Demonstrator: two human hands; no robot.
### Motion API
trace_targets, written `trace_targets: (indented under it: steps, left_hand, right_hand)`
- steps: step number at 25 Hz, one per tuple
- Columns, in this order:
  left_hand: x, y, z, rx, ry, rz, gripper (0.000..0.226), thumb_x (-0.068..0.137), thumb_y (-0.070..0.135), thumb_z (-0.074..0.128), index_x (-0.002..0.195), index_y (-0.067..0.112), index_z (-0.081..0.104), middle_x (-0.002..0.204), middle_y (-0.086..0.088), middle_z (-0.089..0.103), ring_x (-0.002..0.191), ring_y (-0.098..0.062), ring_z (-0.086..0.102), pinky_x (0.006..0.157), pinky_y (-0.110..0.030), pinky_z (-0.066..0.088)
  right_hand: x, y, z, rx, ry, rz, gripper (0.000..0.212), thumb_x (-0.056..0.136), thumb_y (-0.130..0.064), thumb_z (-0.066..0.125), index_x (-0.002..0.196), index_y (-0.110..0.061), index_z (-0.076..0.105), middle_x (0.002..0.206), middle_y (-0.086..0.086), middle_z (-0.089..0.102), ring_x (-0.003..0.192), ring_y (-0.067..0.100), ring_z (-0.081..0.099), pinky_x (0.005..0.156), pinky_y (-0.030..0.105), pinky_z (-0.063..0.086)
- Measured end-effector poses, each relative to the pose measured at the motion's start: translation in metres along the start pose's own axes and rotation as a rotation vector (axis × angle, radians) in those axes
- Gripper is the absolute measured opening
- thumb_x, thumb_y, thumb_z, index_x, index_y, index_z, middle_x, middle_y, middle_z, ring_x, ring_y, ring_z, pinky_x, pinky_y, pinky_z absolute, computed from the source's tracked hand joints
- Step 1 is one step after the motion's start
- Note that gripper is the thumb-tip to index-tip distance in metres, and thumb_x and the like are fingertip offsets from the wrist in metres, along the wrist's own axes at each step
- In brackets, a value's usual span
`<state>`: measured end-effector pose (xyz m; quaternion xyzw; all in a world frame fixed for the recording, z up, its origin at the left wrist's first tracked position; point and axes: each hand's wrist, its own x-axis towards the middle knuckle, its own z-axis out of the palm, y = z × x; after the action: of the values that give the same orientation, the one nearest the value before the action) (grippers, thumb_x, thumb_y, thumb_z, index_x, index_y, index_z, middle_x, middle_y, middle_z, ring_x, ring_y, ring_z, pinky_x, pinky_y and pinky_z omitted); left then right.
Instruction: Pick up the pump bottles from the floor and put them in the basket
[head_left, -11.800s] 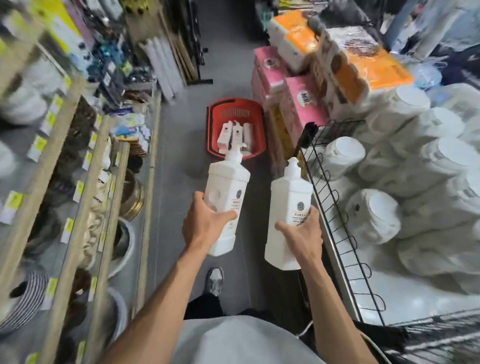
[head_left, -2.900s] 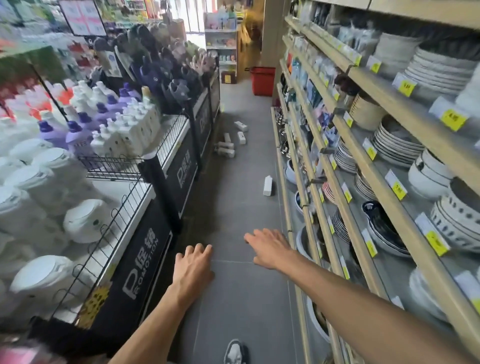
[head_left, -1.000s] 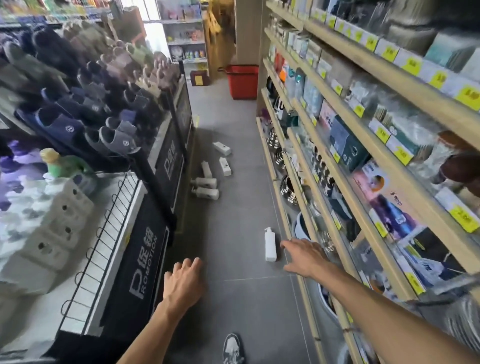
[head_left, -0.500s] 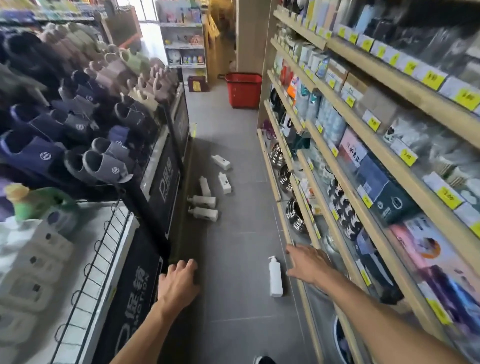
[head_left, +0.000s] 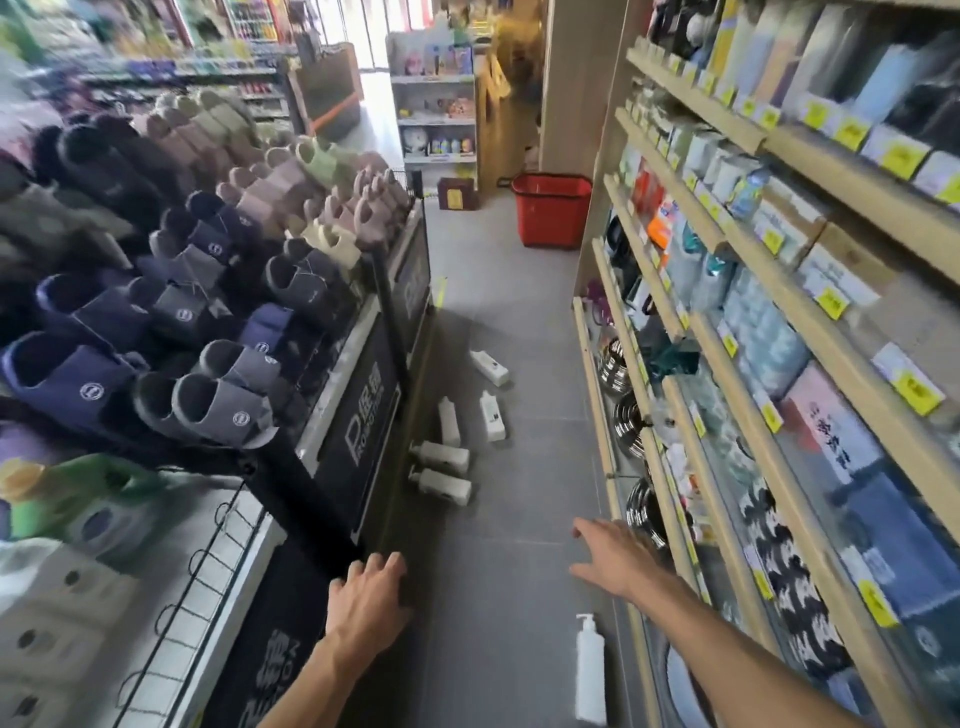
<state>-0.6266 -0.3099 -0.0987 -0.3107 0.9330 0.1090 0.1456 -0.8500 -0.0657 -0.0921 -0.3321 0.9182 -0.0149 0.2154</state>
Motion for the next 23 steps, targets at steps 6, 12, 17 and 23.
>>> trace_targets:
  steps: [6,12,17,23]
  left_hand:
    - [0.083,0.008,-0.021,-0.033,-0.021,-0.057,0.053,0.086,0.042,0.064,0.132,0.033,0.042,0.126,0.005,0.049,0.120,-0.022,0.045,0.094,-0.040,0.042]
    - [0.171,-0.008,-0.036,-0.075,-0.046,-0.079,0.052,0.084,0.042,0.064,0.130,0.032,0.044,0.127,0.003,0.050,0.119,-0.024,0.047,0.093,-0.041,0.041]
    - [0.245,-0.032,-0.060,-0.106,-0.062,-0.083,0.050,0.084,0.042,0.065,0.129,0.033,0.045,0.127,0.004,0.050,0.120,-0.024,0.047,0.095,-0.042,0.042]
    - [0.327,-0.044,-0.082,-0.145,-0.073,-0.104,0.052,0.084,0.043,0.065,0.131,0.033,0.044,0.125,0.005,0.050,0.118,-0.021,0.048,0.092,-0.038,0.042]
  right_hand:
    - [0.102,-0.007,-0.035,-0.027,-0.064,-0.050,0.052,0.089,-0.051,0.065,0.132,-0.028,0.049,0.137,-0.003,0.058,0.123,0.025,0.057,0.102,0.041,0.044]
    - [0.213,-0.044,-0.066,-0.032,-0.095,-0.096,0.052,0.088,-0.053,0.064,0.131,-0.028,0.048,0.136,-0.001,0.057,0.122,0.028,0.057,0.100,0.042,0.045]
    - [0.285,-0.065,-0.099,-0.095,-0.083,-0.105,0.052,0.089,-0.051,0.063,0.132,-0.027,0.048,0.134,0.001,0.058,0.123,0.027,0.055,0.099,0.040,0.044]
    - [0.368,-0.079,-0.133,-0.088,-0.106,-0.098,0.050,0.090,-0.049,0.063,0.132,-0.026,0.048,0.135,0.000,0.056,0.125,0.027,0.054,0.099,0.042,0.044]
